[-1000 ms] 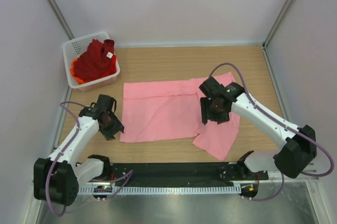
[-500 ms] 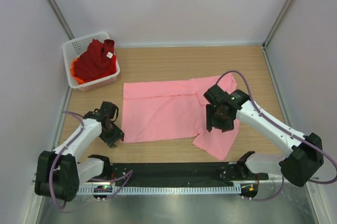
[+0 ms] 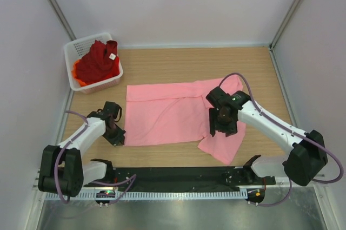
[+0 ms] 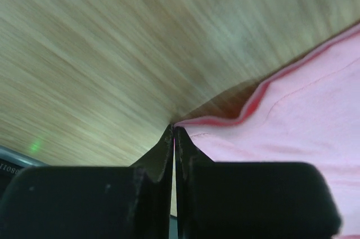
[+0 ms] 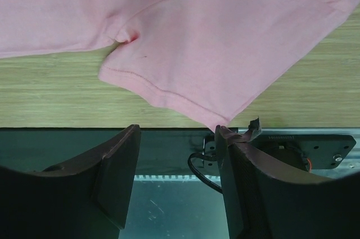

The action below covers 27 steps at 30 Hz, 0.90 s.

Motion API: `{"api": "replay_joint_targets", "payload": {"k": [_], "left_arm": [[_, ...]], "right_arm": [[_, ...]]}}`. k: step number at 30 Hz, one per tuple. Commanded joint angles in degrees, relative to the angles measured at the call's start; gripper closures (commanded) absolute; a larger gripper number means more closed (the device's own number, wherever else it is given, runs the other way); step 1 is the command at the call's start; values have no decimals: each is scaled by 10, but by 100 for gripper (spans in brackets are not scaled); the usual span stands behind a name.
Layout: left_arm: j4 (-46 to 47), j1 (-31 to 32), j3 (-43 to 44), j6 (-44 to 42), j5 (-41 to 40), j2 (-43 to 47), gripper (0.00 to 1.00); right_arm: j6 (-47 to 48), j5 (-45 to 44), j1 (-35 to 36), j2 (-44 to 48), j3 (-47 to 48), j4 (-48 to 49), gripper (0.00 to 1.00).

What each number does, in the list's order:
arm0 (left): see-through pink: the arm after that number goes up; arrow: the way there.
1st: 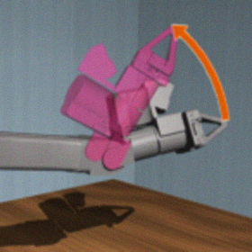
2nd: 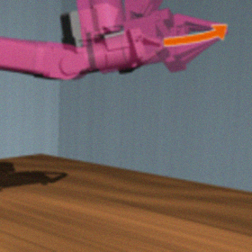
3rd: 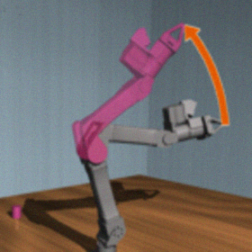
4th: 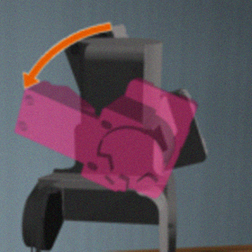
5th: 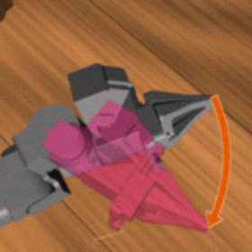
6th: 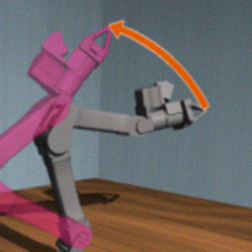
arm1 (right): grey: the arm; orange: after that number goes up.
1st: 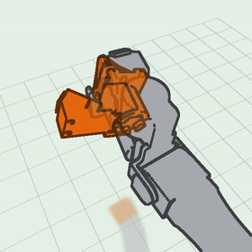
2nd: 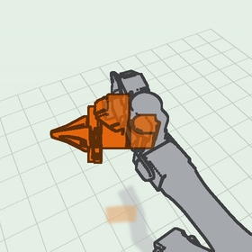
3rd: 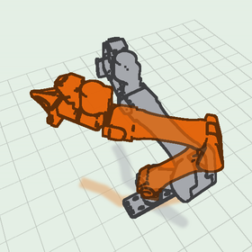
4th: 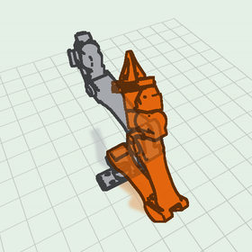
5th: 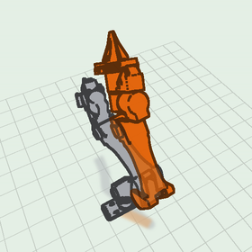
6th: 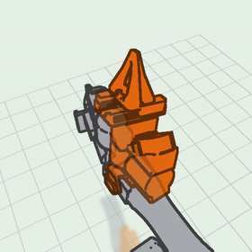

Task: Fold and stack the t-shirts
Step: Fold the tshirt

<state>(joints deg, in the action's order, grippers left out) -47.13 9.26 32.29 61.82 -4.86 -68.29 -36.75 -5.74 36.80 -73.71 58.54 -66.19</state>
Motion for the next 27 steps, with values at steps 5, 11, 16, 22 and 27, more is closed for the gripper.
{"api": "replay_joint_targets", "payload": {"k": [5,11,16,22,27], "left_arm": [[13,-35,55,-62,-91,-10,100],[2,-37,75,-79,-107,9,100],[13,-36,69,-79,-74,13,100],[27,-36,52,-74,-49,12,100],[34,-36,46,-76,-48,12,100]], "right_arm": [[37,50,22,-49,-34,14,37],[-17,24,42,-38,-96,30,39],[-150,6,41,32,-174,73,49],[-256,-30,40,80,-228,46,57],[-325,-40,37,139,-265,59,66]]}}
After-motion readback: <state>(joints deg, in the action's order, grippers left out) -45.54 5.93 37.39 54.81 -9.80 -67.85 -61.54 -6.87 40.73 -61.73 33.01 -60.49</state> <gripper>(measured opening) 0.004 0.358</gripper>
